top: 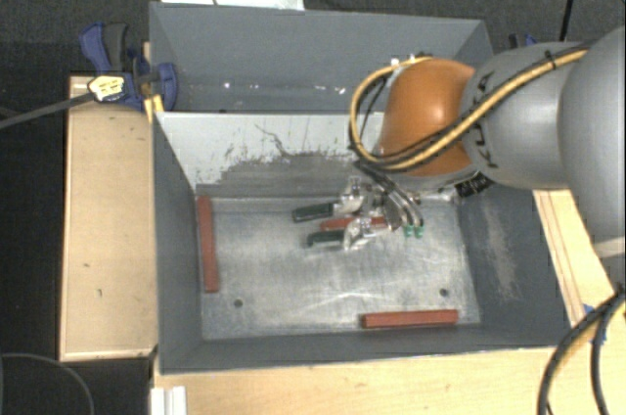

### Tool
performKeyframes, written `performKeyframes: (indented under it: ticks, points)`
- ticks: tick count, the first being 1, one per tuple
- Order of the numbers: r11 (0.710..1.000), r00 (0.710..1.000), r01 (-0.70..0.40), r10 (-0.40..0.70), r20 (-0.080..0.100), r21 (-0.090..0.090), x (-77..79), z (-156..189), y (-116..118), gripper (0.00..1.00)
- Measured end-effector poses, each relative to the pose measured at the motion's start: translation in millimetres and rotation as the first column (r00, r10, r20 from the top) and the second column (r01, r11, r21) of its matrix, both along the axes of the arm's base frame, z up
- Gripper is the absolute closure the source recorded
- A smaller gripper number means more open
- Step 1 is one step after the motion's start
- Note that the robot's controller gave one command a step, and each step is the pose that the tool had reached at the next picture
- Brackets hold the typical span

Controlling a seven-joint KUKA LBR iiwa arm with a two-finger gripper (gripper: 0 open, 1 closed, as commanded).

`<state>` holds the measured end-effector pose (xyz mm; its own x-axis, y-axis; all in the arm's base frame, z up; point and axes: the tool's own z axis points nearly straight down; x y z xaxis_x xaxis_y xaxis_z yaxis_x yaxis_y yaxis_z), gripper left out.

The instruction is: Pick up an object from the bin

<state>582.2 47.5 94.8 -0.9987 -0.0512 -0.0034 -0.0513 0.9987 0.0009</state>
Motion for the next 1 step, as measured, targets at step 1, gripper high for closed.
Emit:
performKeyframes:
  ticks: [1]
  points:
    - [1.0,1.0,0.0,0.0,0.0,0.0,0.1,5.6,0.0,1.0]
